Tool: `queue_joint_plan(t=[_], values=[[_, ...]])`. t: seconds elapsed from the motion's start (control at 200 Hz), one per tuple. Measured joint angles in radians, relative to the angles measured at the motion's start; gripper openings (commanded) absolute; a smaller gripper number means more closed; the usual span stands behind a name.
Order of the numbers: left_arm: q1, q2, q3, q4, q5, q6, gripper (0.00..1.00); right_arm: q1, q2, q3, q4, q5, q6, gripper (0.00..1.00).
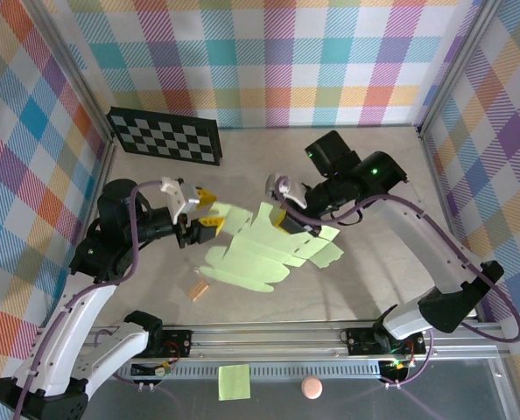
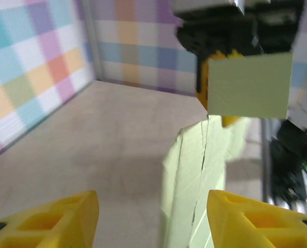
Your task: Fold the paper box
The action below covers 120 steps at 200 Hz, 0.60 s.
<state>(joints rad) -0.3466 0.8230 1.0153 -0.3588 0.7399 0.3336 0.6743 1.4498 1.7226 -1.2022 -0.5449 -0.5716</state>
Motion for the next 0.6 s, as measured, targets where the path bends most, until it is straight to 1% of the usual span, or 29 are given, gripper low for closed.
queue_joint_plan(t=[0.04,0.125,0.15,0.195,0.29,0.325,0.395,0.44,0.515,0.6], values=[[0.000,0.008,0.001,0.031,-0.045,-0.058,0.61,-0.030,-0.011,-0.029,0.045,-0.013,0.048,0.00],[0.000,0.046,0.027,0.055,-0.132,-0.182,0.67,-0.091,-0.032,-0.097,0.153,-0.045,0.177,0.00],[0.000,0.063,0.040,0.054,-0.148,-0.218,0.67,-0.108,-0.037,-0.116,0.186,-0.056,0.215,0.00],[0.002,0.102,0.069,0.050,-0.170,-0.272,0.63,-0.141,-0.043,-0.156,0.256,-0.074,0.311,0.00],[0.009,0.182,0.112,0.062,-0.176,-0.383,0.65,-0.200,-0.044,-0.238,0.397,-0.109,0.495,0.00],[0.015,0.210,0.112,0.084,-0.172,-0.435,0.68,-0.218,-0.044,-0.270,0.447,-0.121,0.558,0.00],[0.024,0.255,0.098,0.139,-0.162,-0.532,0.81,-0.253,-0.044,-0.348,0.563,-0.144,0.700,0.00],[0.031,0.276,0.072,0.188,-0.157,-0.607,0.85,-0.273,-0.044,-0.404,0.644,-0.156,0.786,0.00],[0.036,0.295,0.008,0.281,-0.160,-0.717,0.84,-0.298,-0.042,-0.496,0.764,-0.164,0.908,0.00],[0.036,0.317,-0.056,0.347,-0.180,-0.834,0.78,-0.320,-0.026,-0.583,0.872,-0.175,1.023,0.00]])
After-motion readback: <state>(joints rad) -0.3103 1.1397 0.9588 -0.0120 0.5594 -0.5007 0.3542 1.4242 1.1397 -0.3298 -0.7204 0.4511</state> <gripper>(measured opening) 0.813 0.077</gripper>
